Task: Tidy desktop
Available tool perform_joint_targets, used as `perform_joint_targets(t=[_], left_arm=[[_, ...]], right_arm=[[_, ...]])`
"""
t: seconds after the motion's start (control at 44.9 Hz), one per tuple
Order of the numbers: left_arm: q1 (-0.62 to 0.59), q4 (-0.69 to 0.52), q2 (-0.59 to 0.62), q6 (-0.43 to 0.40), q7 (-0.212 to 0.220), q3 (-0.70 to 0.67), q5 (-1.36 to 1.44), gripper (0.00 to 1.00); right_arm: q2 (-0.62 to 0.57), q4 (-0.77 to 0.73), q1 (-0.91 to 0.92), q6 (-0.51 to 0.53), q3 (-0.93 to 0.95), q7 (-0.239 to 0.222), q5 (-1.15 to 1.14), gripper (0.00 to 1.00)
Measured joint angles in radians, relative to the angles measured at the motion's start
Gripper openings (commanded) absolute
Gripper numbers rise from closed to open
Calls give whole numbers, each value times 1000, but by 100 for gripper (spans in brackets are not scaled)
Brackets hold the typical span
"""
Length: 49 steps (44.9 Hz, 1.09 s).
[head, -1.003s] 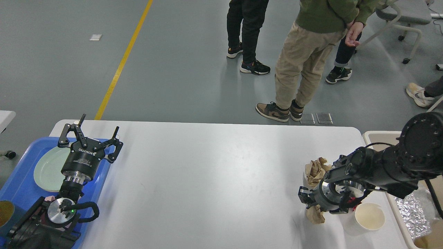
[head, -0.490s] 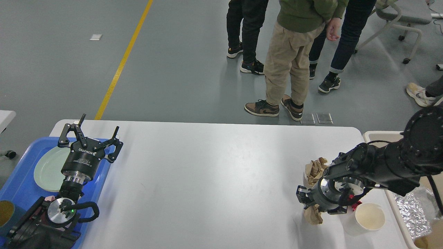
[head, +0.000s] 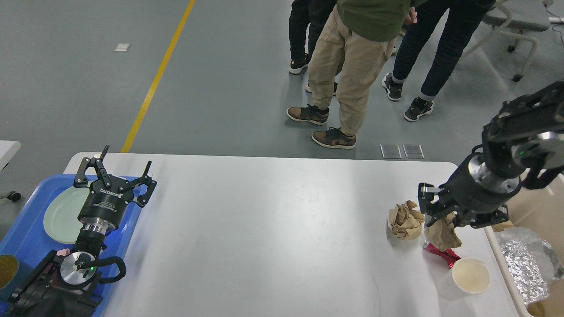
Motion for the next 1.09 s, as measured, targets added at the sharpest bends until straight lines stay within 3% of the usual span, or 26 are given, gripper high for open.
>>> perform_joint_targets(t=[0.111,0.223,0.423,0.691,0.891,1.092], left_arm=[[0,0,0,1,0,0,0,96],[0,0,0,2,0,0,0,96],[1,0,0,2,0,0,0,96],[1,0,0,2,0,0,0,96],[2,0,0,2,0,0,0,96],[2,0,0,2,0,0,0,96]], right_arm=[[-31,59,155,105,-32,6,0,0],[-41,79,223,135,-51,31,-2,0],[-24,82,252,132,-129,170,-17,0],[-26,58,256,129,-197,187,-20,0],[-150,-114,123,113,-325,179,-43,0],[-365,-472,-170,104,-309,167,-110,0]])
